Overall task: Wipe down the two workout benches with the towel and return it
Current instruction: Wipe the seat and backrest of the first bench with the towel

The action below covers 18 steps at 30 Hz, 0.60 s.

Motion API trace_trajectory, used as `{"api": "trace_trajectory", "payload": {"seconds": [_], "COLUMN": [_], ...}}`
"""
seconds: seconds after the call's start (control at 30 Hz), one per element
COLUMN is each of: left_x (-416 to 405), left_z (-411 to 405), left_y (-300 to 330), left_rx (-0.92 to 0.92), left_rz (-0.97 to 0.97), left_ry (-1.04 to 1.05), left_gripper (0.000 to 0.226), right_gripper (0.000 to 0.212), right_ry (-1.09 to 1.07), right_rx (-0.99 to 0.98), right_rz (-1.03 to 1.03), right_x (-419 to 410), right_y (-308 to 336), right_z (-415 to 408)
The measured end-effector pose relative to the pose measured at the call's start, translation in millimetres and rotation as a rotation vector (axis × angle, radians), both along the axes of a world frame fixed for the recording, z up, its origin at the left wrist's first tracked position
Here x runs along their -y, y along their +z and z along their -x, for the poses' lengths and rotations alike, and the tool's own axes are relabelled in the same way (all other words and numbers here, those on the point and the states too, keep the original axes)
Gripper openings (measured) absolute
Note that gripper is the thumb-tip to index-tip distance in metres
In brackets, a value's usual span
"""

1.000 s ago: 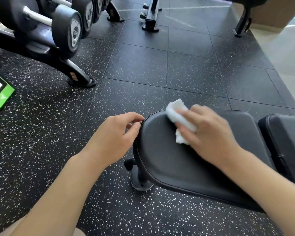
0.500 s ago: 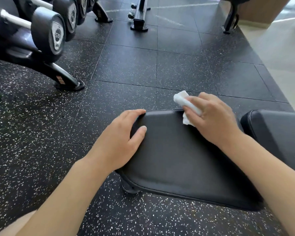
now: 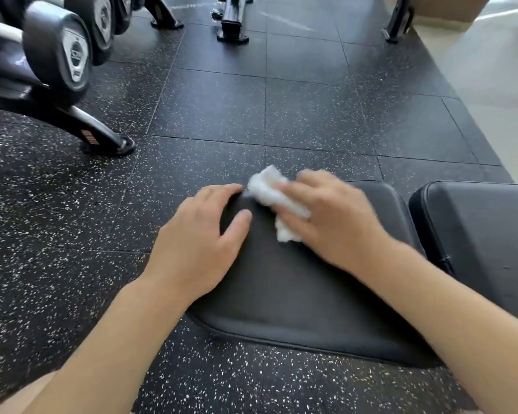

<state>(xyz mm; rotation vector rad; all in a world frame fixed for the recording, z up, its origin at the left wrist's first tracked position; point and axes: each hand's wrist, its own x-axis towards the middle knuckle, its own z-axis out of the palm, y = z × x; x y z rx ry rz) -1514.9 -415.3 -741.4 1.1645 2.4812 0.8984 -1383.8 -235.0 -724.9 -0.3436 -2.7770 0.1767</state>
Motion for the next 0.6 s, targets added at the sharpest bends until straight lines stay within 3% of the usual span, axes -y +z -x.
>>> {"api": "trace_trajectory", "payload": {"seconds": [0.1, 0.17, 0.3, 0.43, 0.6], "left_x": [-1.9, -2.5, -4.5, -9.4, -14.5], "left_z": [-4.5, -4.2, -0.7, 5.7, 4.2], "left_y": [0.8, 1.3, 0.8, 0.6, -2.7], "left_rx": [-0.099, -0.094, -0.079, 0.002, -0.118], "left_rz": [0.080, 0.082, 0.092, 0.066, 0.131], "left_ry": [0.014, 0.019, 0.005, 0.029, 0.034], "left_gripper": [0.052, 0.051, 0.048, 0.043, 0.042], "right_gripper": [0.031, 0.030, 0.028, 0.035, 0.032], "right_ry": [-0.285, -0.318, 0.029, 0.173, -0.397], "right_rx": [-0.014, 0.005, -0.080, 0.001, 0.004], "right_rz": [0.082, 0.083, -0.072, 0.015, 0.080], "right_x": [-47.0, -46.0, 23.8, 39.8, -79.0], "right_y": [2.1, 3.9, -0.1, -5.3, 2.0], "right_z": [-3.7, -5.3, -9.6, -19.4, -25.5]}}
